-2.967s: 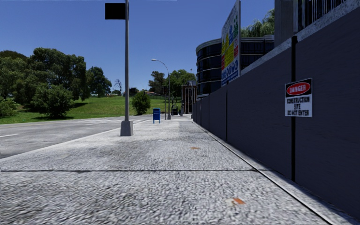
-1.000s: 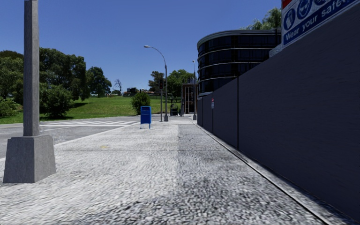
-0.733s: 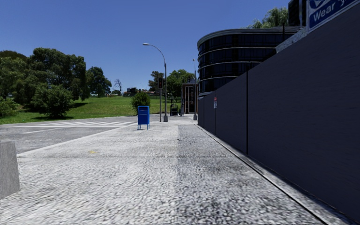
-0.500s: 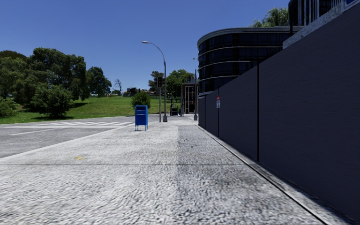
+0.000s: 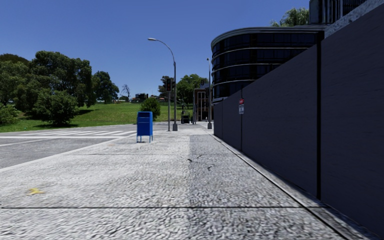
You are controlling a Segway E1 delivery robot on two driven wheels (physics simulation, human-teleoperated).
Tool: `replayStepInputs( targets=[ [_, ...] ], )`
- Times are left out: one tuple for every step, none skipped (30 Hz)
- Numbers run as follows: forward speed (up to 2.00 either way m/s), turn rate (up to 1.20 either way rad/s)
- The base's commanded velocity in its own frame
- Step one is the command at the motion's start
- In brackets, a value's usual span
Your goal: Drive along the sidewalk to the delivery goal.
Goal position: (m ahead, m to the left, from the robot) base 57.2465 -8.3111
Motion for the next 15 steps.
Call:
replayStepInputs(
  targets=[
    [2.00,0.00],
    [2.00,0.00],
    [2.00,0.00],
    [2.00,0.00],
    [2.00,0.00],
    [2.00,0.00],
    [2.00,0.00],
    [2.00,0.00],
    [2.00,0.00],
    [2.00,0.00],
    [2.00,0.00],
    [2.00,0.00],
    [2.00,0.00],
    [2.00,0.00],
    [2.00,0.00]
  ],
)
